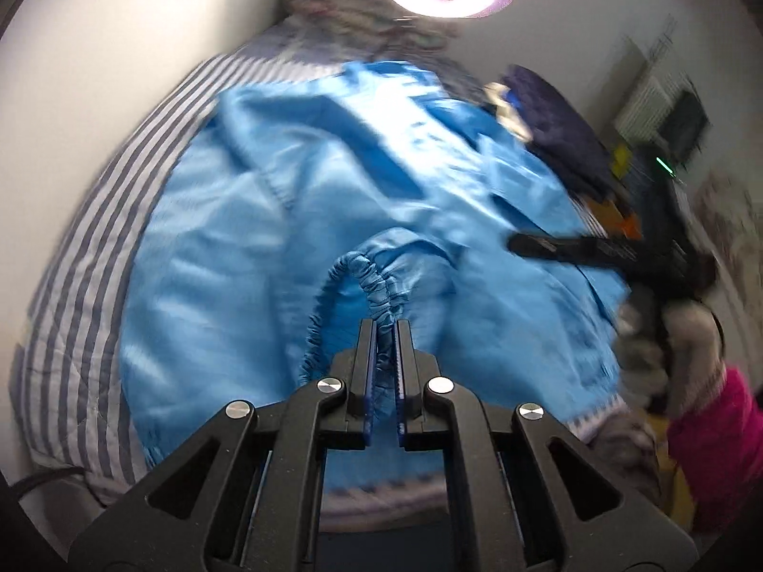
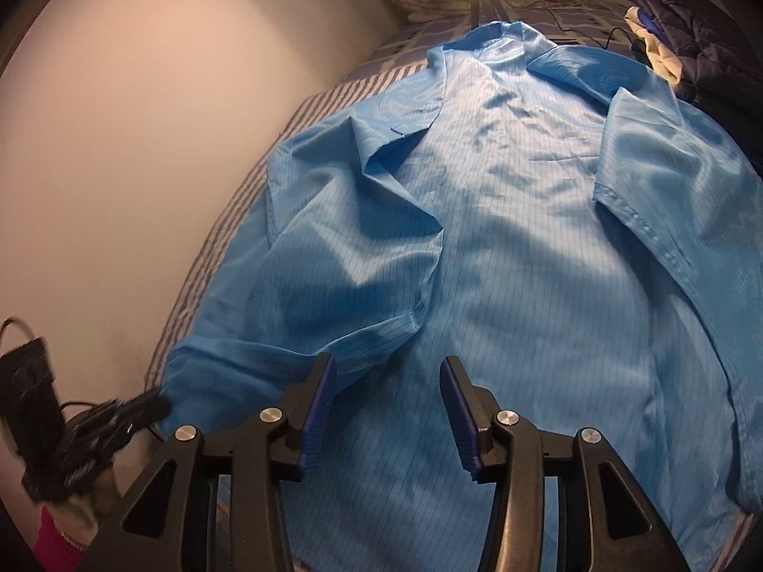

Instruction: Fold large clothes

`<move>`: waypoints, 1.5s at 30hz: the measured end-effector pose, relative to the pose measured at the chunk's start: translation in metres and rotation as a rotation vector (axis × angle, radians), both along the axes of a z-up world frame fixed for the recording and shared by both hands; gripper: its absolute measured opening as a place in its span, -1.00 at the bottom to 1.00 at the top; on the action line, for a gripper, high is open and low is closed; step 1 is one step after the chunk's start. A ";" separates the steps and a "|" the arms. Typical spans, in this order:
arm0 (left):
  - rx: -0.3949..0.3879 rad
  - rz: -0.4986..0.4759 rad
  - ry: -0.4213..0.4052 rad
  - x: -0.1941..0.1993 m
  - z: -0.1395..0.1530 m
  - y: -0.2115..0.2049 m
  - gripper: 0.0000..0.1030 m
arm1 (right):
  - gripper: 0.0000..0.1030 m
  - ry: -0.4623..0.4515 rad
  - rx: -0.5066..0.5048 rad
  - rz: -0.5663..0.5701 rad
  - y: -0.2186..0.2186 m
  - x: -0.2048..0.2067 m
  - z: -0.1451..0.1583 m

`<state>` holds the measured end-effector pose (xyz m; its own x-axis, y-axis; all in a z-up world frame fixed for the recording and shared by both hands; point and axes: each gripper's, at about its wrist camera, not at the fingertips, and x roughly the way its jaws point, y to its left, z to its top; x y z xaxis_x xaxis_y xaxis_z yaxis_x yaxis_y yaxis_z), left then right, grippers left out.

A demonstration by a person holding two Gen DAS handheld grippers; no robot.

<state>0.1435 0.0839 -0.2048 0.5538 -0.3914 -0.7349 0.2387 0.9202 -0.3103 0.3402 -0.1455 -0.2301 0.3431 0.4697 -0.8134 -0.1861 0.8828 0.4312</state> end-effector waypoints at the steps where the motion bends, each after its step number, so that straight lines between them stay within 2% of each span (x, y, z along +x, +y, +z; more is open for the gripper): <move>1: 0.009 -0.023 -0.005 -0.005 0.004 -0.007 -0.91 | 0.03 -0.002 0.005 0.001 -0.002 -0.002 0.002; 4: 0.022 -0.106 0.011 -0.032 0.012 -0.030 -0.91 | 0.13 0.006 0.011 0.016 -0.003 -0.007 0.000; 5: 0.033 -0.105 0.014 -0.038 0.014 -0.033 -0.83 | 0.13 0.013 0.013 0.019 -0.003 -0.009 -0.001; 6: 0.037 -0.098 0.015 -0.046 0.016 -0.033 -0.79 | 0.13 0.021 0.017 0.022 -0.004 -0.011 -0.004; 7: 0.043 -0.088 0.016 -0.050 0.017 -0.034 -0.66 | 0.17 0.033 0.026 0.025 -0.005 -0.014 -0.007; 8: 0.051 -0.058 0.019 -0.054 0.019 -0.030 -0.46 | 0.19 0.042 0.034 0.027 -0.006 -0.016 -0.010; 10: 0.041 0.029 0.046 -0.055 0.020 -0.015 -0.30 | 0.25 0.062 0.052 0.033 -0.007 -0.022 -0.016; 12: -0.015 0.129 0.129 -0.048 0.015 0.003 -0.30 | 0.29 0.084 0.055 0.041 -0.007 -0.028 -0.024; 14: -0.071 0.171 0.193 -0.039 0.006 0.015 -0.30 | 0.29 0.110 0.040 0.052 -0.005 -0.033 -0.034; 16: -0.036 0.216 0.193 -0.030 -0.004 0.021 -0.30 | 0.29 0.131 0.012 0.047 -0.003 -0.035 -0.044; 17: -0.042 0.229 0.201 -0.025 -0.011 0.024 -0.30 | 0.29 0.141 0.007 0.041 -0.003 -0.035 -0.049; 20: -0.124 0.243 0.288 -0.007 -0.045 0.030 -0.30 | 0.29 0.174 0.027 0.024 -0.006 -0.037 -0.064; 23: -0.168 0.228 0.334 0.009 -0.071 0.028 -0.30 | 0.28 0.171 0.047 0.012 -0.009 -0.040 -0.064; 25: -0.197 0.219 0.345 0.017 -0.080 0.025 -0.30 | 0.11 0.179 0.070 0.014 -0.009 -0.041 -0.064; 27: -0.199 0.205 0.344 0.025 -0.087 0.019 -0.30 | -0.24 0.197 0.091 0.029 -0.006 -0.043 -0.065; 29: -0.160 0.196 0.338 0.027 -0.091 0.015 -1.00 | -0.35 0.206 0.088 0.036 -0.002 -0.045 -0.067; 30: -0.149 0.193 0.335 0.026 -0.092 0.014 -1.00 | -0.49 0.207 0.083 0.044 0.001 -0.046 -0.068; 31: -0.145 0.194 0.330 0.026 -0.091 0.016 -1.00 | -0.74 0.210 0.089 0.053 0.004 -0.047 -0.068; 33: -0.112 0.196 0.311 0.021 -0.087 0.022 -1.00 | -0.90 0.234 0.136 0.066 0.008 -0.047 -0.069; 37: -0.046 0.219 0.284 0.013 -0.075 0.041 -1.00 | -0.98 0.239 0.165 0.114 0.033 -0.053 -0.064; 41: 0.039 0.274 0.258 0.003 -0.059 0.079 -1.00 | -0.99 0.242 0.198 0.185 0.071 -0.060 -0.059; 45: 0.052 0.342 0.264 -0.004 -0.055 0.115 -1.00 | -1.00 0.234 0.209 0.264 0.117 -0.066 -0.055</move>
